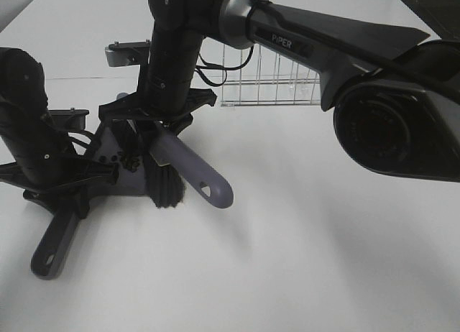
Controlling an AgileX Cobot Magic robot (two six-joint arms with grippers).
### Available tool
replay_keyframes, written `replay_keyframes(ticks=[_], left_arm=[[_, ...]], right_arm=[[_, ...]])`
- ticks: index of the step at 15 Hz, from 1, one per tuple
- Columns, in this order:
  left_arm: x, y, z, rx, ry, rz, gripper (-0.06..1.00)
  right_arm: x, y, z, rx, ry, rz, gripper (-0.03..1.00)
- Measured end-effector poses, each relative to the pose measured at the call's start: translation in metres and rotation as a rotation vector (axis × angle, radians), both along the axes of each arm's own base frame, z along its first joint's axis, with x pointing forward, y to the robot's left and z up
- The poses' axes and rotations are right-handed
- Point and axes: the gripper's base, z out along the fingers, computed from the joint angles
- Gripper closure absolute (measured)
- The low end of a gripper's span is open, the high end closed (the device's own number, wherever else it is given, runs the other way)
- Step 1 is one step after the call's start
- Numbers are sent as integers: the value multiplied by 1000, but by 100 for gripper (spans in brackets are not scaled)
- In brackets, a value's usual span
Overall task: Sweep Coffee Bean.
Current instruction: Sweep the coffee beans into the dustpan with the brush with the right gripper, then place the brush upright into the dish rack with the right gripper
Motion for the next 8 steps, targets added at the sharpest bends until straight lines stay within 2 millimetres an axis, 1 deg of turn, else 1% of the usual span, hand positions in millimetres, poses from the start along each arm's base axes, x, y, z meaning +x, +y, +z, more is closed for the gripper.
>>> replay_keyframes(ticks=[2,3,4,5,6,8], left_arm=[[0,0,0,0,0,0,68],[0,0,0,0,0,0,68],[0,0,0,0,0,0,68],[0,0,0,0,0,0,68],[0,0,0,0,0,0,68],[0,0,0,0,-1,0,68]], right_arm=[[1,1,19,27,-38,1,69],[2,0,36,36,-78,3,69],[2,0,36,36,-78,3,69],[4,-3,55,34,-137,5,69],[7,-13,85,-16,-262,6,69],[10,-22,97,-95,-352,5,69]])
